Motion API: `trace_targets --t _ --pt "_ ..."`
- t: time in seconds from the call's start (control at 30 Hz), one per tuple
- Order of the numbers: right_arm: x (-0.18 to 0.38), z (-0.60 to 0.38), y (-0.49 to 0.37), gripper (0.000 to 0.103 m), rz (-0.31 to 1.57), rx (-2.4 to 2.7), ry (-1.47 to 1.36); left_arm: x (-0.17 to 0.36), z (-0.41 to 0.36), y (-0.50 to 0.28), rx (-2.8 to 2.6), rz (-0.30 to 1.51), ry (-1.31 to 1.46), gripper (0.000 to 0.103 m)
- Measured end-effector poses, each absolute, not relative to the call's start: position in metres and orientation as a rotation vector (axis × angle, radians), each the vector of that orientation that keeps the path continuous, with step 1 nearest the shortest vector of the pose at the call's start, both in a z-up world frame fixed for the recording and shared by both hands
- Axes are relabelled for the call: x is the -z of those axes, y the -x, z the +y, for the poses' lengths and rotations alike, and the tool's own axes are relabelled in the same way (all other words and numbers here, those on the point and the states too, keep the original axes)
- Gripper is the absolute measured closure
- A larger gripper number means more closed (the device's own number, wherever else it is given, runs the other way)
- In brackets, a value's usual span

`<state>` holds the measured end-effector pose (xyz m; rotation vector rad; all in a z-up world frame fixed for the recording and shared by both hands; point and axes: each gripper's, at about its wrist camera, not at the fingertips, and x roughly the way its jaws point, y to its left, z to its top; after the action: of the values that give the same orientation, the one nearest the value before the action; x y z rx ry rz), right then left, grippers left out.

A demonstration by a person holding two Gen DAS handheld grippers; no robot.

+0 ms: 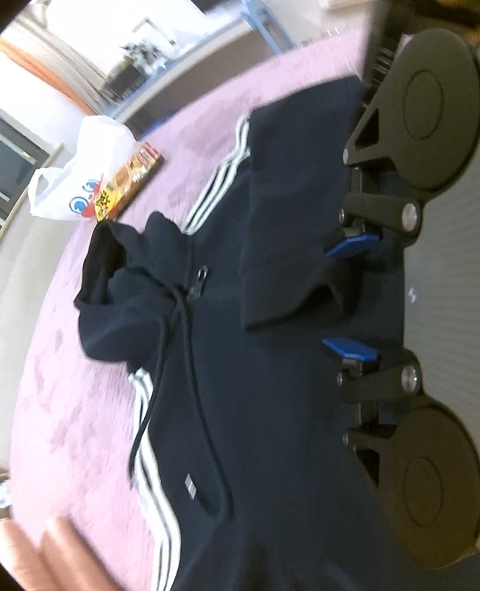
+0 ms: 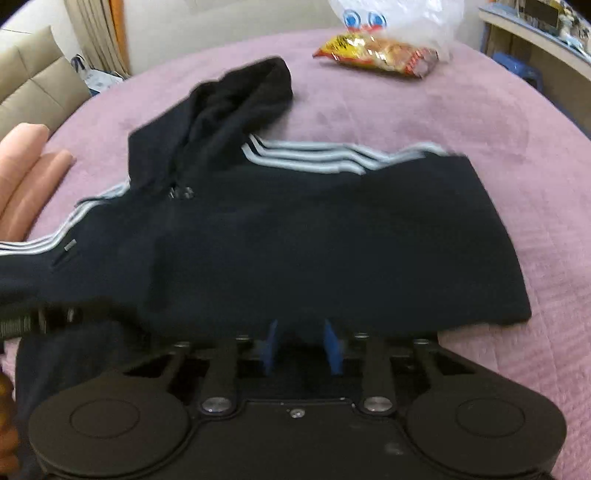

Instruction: Fold large clothes

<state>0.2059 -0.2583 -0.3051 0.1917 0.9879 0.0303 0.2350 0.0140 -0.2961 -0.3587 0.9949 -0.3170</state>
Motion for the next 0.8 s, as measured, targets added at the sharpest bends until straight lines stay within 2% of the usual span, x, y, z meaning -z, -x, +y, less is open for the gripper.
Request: trace_targets --t 0.1,0.17,0.2,0.3,0.33,0.37,0.43,0.63,0.8 --pt "0.305 -0.251 -0.198 0.068 0.974 -0.014 -0.169 0.307 0.014 -0.248 0.304 1.01 0.407 0.049" --pt "0.31 -0.247 -0.199 0.068 0.979 0.004 -0.17 0.313 0.015 -0.251 0.296 1.017 0.46 0.037" --pt "0.314 -0.247 -0.203 0.068 0.986 0.011 -0.185 0.317 0.014 -0.254 0.294 1.027 0.477 0.035" --pt "0.324 -0.245 -0.207 0.068 1.009 0.041 -0.226 0.328 0.004 -0.262 0.278 1.056 0.491 0.034" --pt "0.324 -0.246 -0.209 0.068 1.01 0.047 -0.234 0.328 -0.003 -0.263 0.275 1.035 0.467 0.041" --pt "0.324 -0.248 -0.21 0.068 1.011 0.051 -0.236 0.327 -0.009 -0.264 0.271 1.023 0.429 0.075" --pt "0.32 -0.248 -0.209 0.068 1.012 0.055 -0.238 0.323 -0.021 -0.265 0.244 1.006 0.328 0.096" --pt "0.281 -0.245 -0.206 0.068 0.894 0.06 -0.214 0.278 0.018 -0.26 0.299 0.847 0.411 0.098" --pt "0.266 -0.232 -0.218 0.068 0.844 0.035 -0.21 0.235 0.078 -0.255 0.152 0.715 0.28 0.098"
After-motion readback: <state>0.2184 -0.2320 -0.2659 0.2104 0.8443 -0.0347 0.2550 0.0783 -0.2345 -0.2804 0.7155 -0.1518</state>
